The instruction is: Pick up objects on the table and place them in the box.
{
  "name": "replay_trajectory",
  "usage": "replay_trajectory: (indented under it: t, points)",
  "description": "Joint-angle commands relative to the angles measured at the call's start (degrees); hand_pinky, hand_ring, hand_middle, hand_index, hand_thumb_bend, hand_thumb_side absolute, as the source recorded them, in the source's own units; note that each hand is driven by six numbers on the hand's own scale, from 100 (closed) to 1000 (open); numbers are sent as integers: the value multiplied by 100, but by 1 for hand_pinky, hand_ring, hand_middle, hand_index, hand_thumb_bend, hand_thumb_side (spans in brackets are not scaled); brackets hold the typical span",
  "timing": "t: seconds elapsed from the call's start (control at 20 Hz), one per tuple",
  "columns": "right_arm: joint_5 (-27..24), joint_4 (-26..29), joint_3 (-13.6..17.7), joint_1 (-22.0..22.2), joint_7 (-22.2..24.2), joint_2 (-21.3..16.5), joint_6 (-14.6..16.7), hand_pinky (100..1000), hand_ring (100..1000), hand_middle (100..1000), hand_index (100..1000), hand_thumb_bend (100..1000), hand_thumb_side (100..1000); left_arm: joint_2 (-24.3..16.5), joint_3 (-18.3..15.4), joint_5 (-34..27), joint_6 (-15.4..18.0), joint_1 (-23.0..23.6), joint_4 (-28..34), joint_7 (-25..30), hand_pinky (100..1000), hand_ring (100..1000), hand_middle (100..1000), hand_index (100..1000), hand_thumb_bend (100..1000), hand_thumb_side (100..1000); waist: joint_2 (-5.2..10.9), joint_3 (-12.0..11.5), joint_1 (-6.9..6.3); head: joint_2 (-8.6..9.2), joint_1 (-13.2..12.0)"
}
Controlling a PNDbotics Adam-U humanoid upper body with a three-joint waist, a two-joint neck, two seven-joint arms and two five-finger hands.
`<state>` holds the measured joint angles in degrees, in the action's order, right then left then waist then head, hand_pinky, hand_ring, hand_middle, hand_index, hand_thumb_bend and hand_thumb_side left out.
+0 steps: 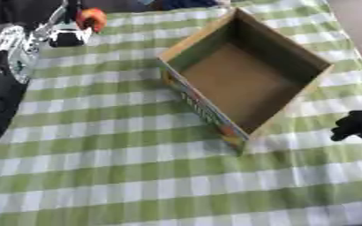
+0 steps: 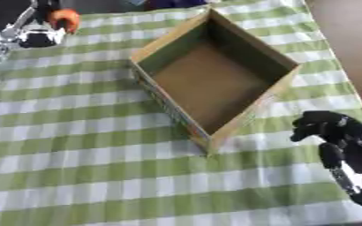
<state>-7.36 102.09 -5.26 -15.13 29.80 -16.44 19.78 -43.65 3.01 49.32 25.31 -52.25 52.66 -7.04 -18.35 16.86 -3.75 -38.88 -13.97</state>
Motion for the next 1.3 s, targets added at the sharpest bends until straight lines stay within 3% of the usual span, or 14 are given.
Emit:
replay_trajectory:
  t: [0.05,0.6,0.9,1.3]
  points:
    - [10,88,51,-39,-15,-70,11,783,660,725,868,100,557,-354,183,-278,246,-95,551,219,436,342,338,510,100,226,155,-16,25,57,13]
    - [-18,86,-3,-23,35,-84,9,783,661,726,868,100,554,-178,1249,-1176,1208,-481,2151,945,445,345,342,512,100,207,257,-39,47,71,1]
    - [-55,82,-68,-27,108,-92,-2,783,662,727,868,100,553,361,1584,-1313,980,-687,2854,1540,447,348,347,517,100,216,315,-2,45,87,-32]
    - [-91,79,-163,-57,211,-85,-15,784,663,728,868,100,557,1127,1729,-918,1051,-906,2338,2100,459,359,362,533,100,239,289,198,16,157,-87]
